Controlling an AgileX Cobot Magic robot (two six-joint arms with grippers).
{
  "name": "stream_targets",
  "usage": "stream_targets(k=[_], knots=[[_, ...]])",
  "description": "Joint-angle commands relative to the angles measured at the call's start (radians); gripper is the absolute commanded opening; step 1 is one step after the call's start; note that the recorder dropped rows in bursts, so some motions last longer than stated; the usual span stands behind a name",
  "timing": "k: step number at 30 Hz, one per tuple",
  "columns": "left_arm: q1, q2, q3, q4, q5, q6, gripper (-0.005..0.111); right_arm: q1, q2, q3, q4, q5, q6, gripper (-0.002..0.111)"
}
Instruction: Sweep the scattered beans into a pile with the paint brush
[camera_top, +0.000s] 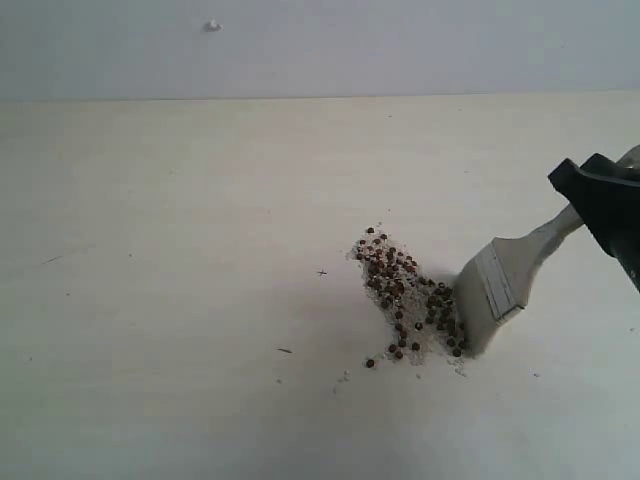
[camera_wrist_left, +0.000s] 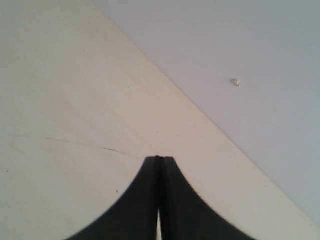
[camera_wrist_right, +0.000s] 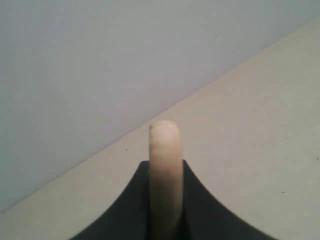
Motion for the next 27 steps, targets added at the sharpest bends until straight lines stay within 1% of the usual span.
stream_targets(k=[1, 7, 11, 16, 23, 27], knots=[[-0.002, -0.007, 0.002, -0.005, 0.000, 0.006, 0.000, -0.003, 0.027, -0.040, -0.008, 0.004, 0.042, 0.000], [-0.002, -0.007, 0.002, -0.005, 0.000, 0.006, 0.000, -0.003, 0.046, -0.077, -0.027, 0.016, 0.043, 0.000], [-0.002, -0.007, 0.002, -0.005, 0.000, 0.006, 0.000, -0.003, 0.028, -0.079, -0.044, -0.006, 0.041, 0.000], [-0.002, -0.007, 0.002, -0.005, 0.000, 0.006, 0.000, -0.003, -0.055, -0.079, -0.048, -0.006, 0.041, 0.000], [-0.002, -0.007, 0.002, -0.005, 0.000, 0.006, 0.000, -0.003, -0.198, -0.079, -0.113, -0.006, -0.057, 0.000], [-0.002, -0.007, 0.002, -0.005, 0.000, 0.006, 0.000, -0.003, -0.265, -0.079, -0.160, 0.008, -0.052, 0.000]])
